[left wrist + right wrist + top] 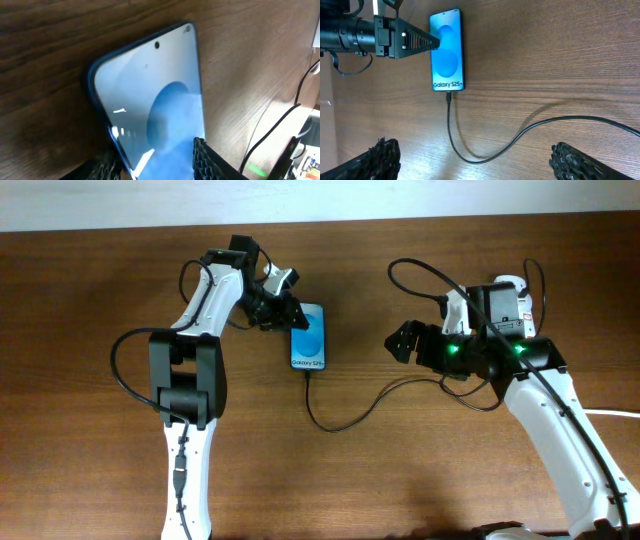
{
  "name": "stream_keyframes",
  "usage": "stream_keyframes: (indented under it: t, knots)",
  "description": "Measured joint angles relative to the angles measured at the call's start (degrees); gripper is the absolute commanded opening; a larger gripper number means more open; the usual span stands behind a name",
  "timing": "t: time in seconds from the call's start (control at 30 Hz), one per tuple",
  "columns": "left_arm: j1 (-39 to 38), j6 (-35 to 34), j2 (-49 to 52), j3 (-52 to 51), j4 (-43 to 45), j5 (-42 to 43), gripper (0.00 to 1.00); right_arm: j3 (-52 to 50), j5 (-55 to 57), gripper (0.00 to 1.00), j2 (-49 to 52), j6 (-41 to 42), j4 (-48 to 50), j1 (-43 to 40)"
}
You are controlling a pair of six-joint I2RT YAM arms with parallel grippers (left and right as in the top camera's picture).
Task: Plug charger to phone and switch on socket
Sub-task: 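Lower the plugged phone onto the table and open the left gripper, then move the right gripper over the white power strip's switch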
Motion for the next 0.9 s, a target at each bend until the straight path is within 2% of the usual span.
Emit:
stream_keyframes:
  t: [0.1,0.2,0.27,0.33,0.43,0.5,0.53,0.63,0.67,0.7,0.9]
  knots:
    - [-0.2,0.0,0.0,0.4,-0.2,-1.6,0.51,0.0,0.0,0.98,0.0,-0.2,-0.2,0.0]
    - [-0.3,0.0,-0.6,0.6,-0.3,-4.5,0.6,0.0,0.0,0.99,0.0,-0.4,-0.2,0.0]
    - [-0.1,-0.3,-0.6,3.3,-3.2,-10.2,0.6,0.1,-0.1,0.99,0.0,-1.2,-0.4,0.0]
    - [1.8,-0.3,1.1,13.2,-11.7,-15.8,0.61,3.1,-0.1,0.99,0.0,-2.2,-2.4,-0.6]
    - [5.1,-0.3,1.3,35.9,-22.0,-18.3,0.65,11.9,1.5,0.99,0.1,-3.6,-10.7,-5.6]
    - [5.5,-0.3,1.2,50.9,-26.3,-18.7,0.65,15.9,4.0,0.99,0.1,-4.4,-15.6,-12.2]
    - [5.5,-0.3,0.1,54.2,-26.6,-18.7,0.66,16.5,4.7,0.99,0.1,-4.4,-16.1,-15.7]
    - [5.5,-0.3,-2.3,54.5,-27.5,-18.7,0.75,16.6,6.7,0.98,0.1,-4.5,-16.5,-25.9]
    - [5.5,-0.3,-2.5,54.5,-27.6,-18.7,0.92,16.6,7.9,0.98,0.1,-4.5,-16.5,-28.1]
    - [5.5,-0.3,-2.6,54.5,-27.7,-18.7,0.99,16.6,9.1,0.99,0.1,-4.6,-16.5,-30.0]
    - [5.5,-0.6,-2.6,54.5,-28.8,-18.9,0.99,16.6,11.9,0.99,0.1,-5.8,-15.8,-40.9]
